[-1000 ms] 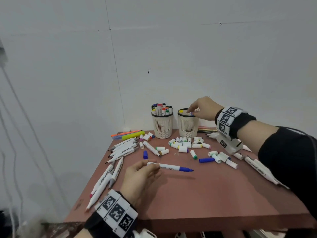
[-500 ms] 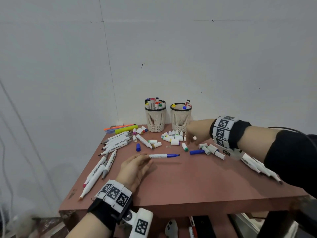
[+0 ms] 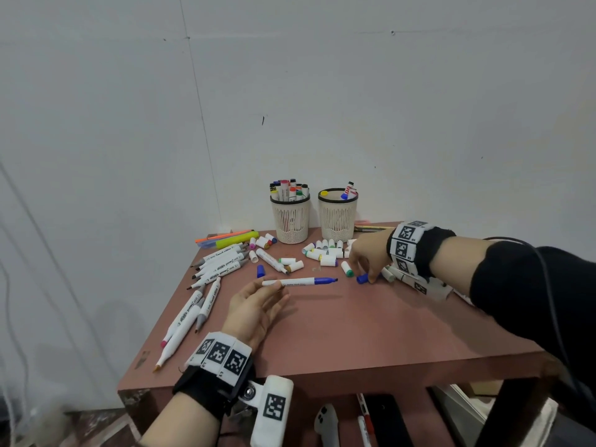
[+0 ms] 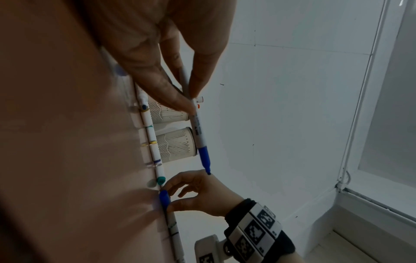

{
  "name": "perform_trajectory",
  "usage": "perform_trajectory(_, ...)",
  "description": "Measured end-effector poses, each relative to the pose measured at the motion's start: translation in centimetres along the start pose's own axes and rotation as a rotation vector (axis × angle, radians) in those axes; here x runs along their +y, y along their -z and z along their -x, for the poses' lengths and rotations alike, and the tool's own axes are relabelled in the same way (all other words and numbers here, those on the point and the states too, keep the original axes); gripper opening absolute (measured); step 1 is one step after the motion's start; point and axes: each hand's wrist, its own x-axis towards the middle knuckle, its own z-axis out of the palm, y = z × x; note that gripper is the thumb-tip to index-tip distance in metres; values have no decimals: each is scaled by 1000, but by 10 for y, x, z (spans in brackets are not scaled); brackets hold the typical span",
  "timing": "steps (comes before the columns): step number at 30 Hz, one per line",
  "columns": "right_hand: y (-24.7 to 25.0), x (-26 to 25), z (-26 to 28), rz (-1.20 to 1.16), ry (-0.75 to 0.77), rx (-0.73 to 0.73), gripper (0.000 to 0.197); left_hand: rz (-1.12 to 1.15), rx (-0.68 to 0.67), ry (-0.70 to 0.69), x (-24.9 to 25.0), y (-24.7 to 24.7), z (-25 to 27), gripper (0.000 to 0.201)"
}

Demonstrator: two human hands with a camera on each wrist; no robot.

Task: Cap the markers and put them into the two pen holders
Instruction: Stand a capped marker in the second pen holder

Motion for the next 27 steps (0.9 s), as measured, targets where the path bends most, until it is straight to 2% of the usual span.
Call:
perform_trajectory(6,1,-5,8,-26,-3,80,27,24,-1,-7,2,0,1,12)
perform_trajectory(12,11,-19,37,-279,-2,398,25,51,21,-32,2,1,0,13)
perform_trajectory(16,0,-33,59,-506,-29,631,23,58,32,-34,2,2,-1,12)
perform_trajectory(22,-27,-62,84,-1387,16,798,17,23,54,-36,3,-1,2,11)
perform_trajectory(27,-46,-84,81,-2143,139,761,24,28,47,-36,2,0,1,11)
